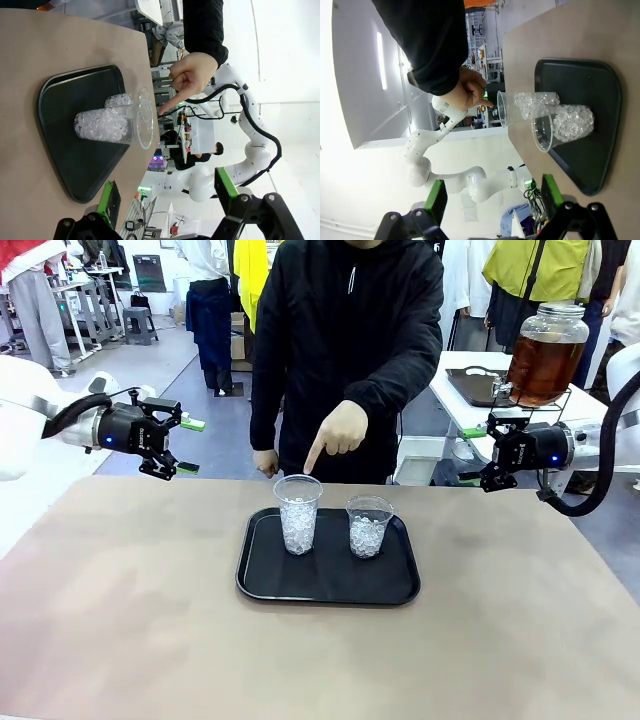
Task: Pour the drink into the iced cup.
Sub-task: Pick up the iced cup indicated by the human and present it to them.
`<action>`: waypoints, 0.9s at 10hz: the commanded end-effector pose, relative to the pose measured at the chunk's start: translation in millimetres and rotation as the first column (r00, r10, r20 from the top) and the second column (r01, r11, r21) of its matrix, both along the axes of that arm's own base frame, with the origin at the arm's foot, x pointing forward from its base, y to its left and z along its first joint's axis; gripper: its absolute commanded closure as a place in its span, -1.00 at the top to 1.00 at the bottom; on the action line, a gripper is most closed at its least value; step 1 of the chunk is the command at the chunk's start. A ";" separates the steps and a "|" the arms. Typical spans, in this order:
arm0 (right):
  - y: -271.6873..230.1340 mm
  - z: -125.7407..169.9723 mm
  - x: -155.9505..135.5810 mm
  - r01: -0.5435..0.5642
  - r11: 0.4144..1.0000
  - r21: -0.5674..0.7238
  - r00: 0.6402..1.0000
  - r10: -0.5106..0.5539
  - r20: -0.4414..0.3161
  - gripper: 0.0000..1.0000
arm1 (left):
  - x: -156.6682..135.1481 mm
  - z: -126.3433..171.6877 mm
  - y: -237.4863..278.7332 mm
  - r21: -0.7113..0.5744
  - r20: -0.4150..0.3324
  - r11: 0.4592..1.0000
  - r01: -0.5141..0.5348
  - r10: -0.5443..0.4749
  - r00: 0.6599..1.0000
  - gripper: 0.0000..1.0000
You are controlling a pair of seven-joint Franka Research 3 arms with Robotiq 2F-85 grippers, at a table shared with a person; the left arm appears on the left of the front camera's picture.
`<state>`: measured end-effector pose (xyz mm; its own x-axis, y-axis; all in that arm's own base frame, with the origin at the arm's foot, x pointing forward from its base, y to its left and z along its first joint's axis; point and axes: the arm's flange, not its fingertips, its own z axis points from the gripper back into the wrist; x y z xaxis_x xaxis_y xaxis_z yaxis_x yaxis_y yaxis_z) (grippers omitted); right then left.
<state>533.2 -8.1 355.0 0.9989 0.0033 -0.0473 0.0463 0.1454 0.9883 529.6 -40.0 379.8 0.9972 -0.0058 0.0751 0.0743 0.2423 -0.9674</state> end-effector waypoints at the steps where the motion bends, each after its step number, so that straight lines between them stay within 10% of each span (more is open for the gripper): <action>1: -0.6 0.7 0.5 0.003 1.000 -0.001 1.000 -0.003 0.001 1.00 | -0.5 0.9 0.3 0.002 -0.009 1.000 -0.002 0.002 1.000 1.00; 4: -0.6 0.7 0.5 0.003 1.000 -0.001 1.000 -0.003 0.001 1.00 | 0.0 0.0 0.0 0.000 0.000 1.000 0.000 0.000 1.000 1.00; 7: -0.6 0.7 0.5 0.003 1.000 -0.001 1.000 -0.003 0.001 1.00 | -3.4 9.6 -5.3 0.007 0.487 0.999 0.054 -0.050 0.872 1.00; 9: -0.6 0.7 0.5 0.003 1.000 -0.001 1.000 -0.003 0.001 1.00 | -9.7 5.4 -8.4 0.003 0.658 0.999 0.042 -0.033 0.752 1.00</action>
<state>533.1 -8.2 354.7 0.9988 0.0031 -0.0479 0.0470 0.1453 0.9883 531.9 -43.5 397.4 0.7727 -0.0623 0.6318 0.6263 0.2376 -0.7425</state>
